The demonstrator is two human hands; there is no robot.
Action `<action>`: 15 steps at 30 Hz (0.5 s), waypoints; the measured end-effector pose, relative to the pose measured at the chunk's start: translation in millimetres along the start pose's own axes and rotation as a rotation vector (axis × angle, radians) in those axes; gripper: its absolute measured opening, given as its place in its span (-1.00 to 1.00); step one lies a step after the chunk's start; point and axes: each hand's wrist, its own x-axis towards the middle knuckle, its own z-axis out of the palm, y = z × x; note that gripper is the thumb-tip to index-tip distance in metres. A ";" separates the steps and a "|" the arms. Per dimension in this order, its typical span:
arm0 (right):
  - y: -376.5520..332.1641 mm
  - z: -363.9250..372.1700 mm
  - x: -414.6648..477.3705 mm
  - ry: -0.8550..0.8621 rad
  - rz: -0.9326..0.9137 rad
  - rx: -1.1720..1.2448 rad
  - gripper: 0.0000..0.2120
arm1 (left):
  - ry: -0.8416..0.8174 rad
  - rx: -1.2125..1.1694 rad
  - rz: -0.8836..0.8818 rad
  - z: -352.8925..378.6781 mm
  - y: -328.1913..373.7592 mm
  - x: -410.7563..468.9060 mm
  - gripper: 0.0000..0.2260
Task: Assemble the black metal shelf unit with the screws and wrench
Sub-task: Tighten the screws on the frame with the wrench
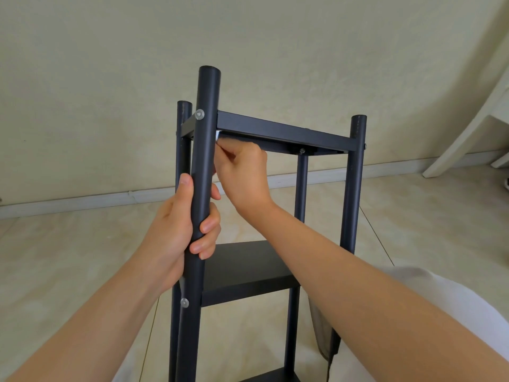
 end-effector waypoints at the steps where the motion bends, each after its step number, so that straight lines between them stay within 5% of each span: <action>1: -0.7 -1.8 0.0 -0.019 0.028 -0.005 -0.60 | 0.000 0.000 -0.001 -0.3 0.0 0.3 -0.50; 15: -30.3 -30.7 -1.9 -0.136 0.114 -0.002 -0.76 | -0.017 -0.009 0.001 0.1 0.2 -2.3 -0.51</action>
